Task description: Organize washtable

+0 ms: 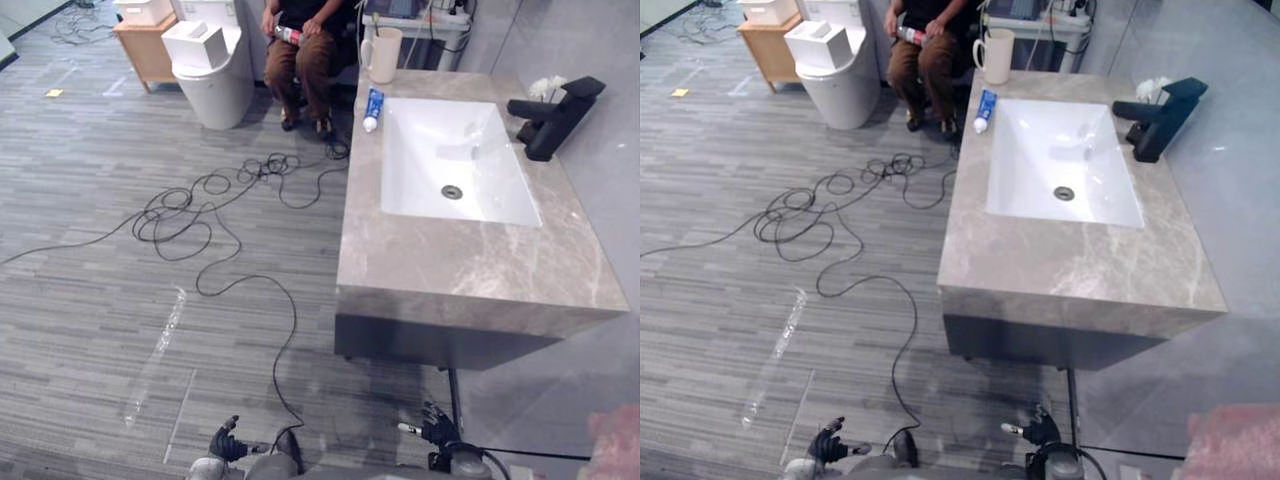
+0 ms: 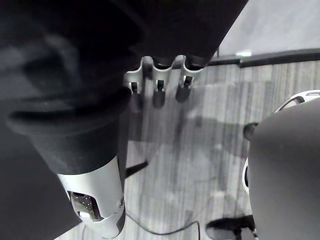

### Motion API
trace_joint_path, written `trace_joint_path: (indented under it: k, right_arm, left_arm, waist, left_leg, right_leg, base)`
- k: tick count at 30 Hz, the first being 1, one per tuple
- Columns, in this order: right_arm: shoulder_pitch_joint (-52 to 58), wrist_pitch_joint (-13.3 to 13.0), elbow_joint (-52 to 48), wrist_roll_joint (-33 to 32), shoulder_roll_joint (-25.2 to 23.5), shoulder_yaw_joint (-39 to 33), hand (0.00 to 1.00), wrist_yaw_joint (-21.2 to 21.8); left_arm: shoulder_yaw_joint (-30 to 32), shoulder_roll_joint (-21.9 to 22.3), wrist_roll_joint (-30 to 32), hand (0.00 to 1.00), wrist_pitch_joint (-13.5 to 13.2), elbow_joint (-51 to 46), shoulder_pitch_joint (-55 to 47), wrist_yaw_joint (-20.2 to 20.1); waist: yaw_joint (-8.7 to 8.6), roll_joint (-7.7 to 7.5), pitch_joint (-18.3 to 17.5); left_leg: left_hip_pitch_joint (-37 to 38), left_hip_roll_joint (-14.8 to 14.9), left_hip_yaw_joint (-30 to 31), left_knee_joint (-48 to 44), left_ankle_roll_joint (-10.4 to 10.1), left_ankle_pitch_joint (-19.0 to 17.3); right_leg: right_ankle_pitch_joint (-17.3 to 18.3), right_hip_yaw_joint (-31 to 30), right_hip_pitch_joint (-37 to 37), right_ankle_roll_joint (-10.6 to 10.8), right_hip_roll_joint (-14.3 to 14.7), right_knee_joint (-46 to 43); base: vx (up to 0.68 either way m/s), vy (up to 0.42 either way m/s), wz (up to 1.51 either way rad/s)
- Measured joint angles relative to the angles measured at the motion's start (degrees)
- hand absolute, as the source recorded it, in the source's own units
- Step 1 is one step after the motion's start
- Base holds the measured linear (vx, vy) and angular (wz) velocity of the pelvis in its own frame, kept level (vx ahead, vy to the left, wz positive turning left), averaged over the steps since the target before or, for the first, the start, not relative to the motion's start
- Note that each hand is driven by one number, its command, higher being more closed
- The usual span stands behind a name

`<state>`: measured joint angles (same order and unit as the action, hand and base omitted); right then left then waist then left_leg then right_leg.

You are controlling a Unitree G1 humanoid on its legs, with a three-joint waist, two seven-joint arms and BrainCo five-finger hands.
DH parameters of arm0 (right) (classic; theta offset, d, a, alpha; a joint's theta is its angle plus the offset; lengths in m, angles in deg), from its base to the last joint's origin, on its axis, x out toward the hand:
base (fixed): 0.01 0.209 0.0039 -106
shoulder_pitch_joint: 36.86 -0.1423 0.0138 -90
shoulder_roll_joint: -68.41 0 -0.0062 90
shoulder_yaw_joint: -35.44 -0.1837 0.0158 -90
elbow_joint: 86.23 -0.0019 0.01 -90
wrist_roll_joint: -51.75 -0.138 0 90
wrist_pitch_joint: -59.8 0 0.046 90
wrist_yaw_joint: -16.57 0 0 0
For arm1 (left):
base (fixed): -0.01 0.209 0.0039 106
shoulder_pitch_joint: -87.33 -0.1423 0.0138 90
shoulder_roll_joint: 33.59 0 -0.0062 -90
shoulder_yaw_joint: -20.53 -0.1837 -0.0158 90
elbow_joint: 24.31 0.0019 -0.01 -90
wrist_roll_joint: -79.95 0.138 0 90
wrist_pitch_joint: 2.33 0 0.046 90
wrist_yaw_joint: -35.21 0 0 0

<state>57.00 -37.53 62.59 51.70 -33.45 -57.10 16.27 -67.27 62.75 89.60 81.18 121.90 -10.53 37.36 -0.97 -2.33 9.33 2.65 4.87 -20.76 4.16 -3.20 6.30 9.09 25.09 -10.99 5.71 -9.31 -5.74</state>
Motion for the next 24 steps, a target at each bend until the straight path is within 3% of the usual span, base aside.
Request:
trace_joint_path:
  k: [7,12,16,24]
  right_arm:
    - [-0.31,-0.06,-0.19,0.06,0.44,-1.42,0.00,-0.09]
    - [-0.81,0.01,-0.16,0.11,1.07,-1.61,0.00,-0.69]
    - [-0.80,0.08,-0.16,0.07,1.02,-1.69,0.00,-0.67]
    - [-0.61,0.92,0.40,0.40,1.19,-2.15,0.00,-0.58]
  left_arm:
    - [-0.02,0.56,0.01,0.00,-0.02,0.06,0.05,0.03]
    - [-0.15,0.61,0.01,0.00,-0.04,0.08,0.05,0.02]
    - [-0.23,0.36,-0.01,0.00,-0.09,0.06,0.24,0.37]
    - [-0.50,-0.16,-0.06,0.00,-0.24,-0.14,0.68,0.40]
  waist:
    - [-0.12,1.38,0.96]
    - [-1.20,1.89,1.67]
    - [-1.05,1.34,1.97]
    - [-0.31,-0.08,2.27]
  left_leg:
    - [-0.41,-0.04,1.03,1.39,0.30,1.80]
    - [-2.40,-0.85,4.00,1.68,0.87,2.46]
    - [-4.10,-1.61,4.95,1.67,0.75,2.34]
    - [-4.73,-3.78,-0.06,1.30,2.47,3.23]
  right_leg:
    - [-0.05,1.32,0.39,-0.12,0.30,0.06]
    - [0.29,4.76,0.46,-0.01,0.15,0.36]
    - [0.17,7.68,0.21,0.29,-0.15,0.93]
    - [-0.18,11.26,-2.02,1.17,-2.67,0.95]
  base:
    - [-0.09,-0.018,0.07]
    - [-0.12,0.024,0.38]
    - [-0.05,0.030,0.37]
    - [0.07,0.028,0.29]
